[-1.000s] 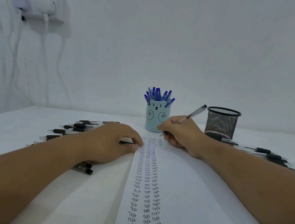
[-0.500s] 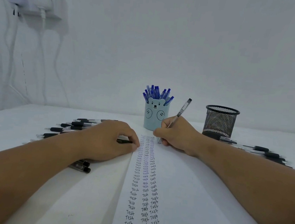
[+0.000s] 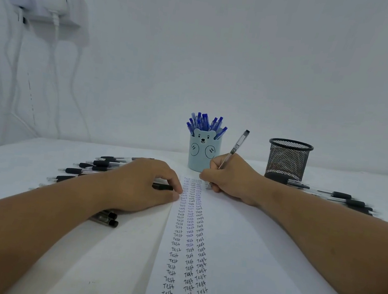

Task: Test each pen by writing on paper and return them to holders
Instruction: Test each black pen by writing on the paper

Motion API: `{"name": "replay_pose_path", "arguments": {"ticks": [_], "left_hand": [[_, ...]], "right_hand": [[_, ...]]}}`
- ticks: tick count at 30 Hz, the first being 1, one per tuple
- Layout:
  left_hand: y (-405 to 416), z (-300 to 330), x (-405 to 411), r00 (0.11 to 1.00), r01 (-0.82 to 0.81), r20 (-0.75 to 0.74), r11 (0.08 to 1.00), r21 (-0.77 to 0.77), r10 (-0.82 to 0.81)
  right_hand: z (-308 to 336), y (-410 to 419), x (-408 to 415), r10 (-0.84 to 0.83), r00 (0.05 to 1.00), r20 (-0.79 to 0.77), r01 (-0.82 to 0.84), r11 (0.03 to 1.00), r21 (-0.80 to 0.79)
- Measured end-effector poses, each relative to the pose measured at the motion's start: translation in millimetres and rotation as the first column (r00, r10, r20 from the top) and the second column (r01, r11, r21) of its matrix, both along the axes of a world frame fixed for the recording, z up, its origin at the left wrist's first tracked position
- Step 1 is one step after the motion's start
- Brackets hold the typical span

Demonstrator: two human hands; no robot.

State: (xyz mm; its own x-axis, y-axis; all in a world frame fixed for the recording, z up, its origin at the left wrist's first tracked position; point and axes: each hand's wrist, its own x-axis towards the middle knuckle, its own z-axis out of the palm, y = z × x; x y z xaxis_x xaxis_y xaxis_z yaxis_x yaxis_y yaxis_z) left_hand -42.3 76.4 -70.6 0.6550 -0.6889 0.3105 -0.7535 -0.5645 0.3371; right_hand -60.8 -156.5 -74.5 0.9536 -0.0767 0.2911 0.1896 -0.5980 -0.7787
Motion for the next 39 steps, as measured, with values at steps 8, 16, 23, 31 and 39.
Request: {"name": "replay_pose_path", "arguments": {"ticks": [8,16,23,31,39], "left_hand": [[0.6,1.6,-1.8,1.000,-0.001,-0.010,1.000,0.014,0.001],[0.6,1.9,-2.8,1.000,-0.007,-0.010,1.000,0.013,0.007],[0.6,2.5,-3.6,1.000,-0.015,-0.022,1.000,0.015,0.015],[1.0,3.1,-3.8,1.000,-0.021,-0.019,0.999,0.027,0.022],[1.7,2.8,-3.0,0.999,-0.024,-0.047,1.000,0.012,0.025]], "right_hand": [[-0.3,0.5,-0.1,-0.010,1.000,0.022,0.010,1.000,-0.017],[-2.0,-0.9,1.8,0.003,0.999,0.053,-0.001,0.999,-0.036],[-2.8,-2.8,2.1,0.023,0.999,0.048,-0.022,1.000,-0.021],[-3.1,-4.6,3.1,0.036,0.998,0.049,-0.036,0.999,-0.018],[-3.8,-5.3,3.8,0.015,0.998,0.064,-0.012,0.999,-0.046]]}}
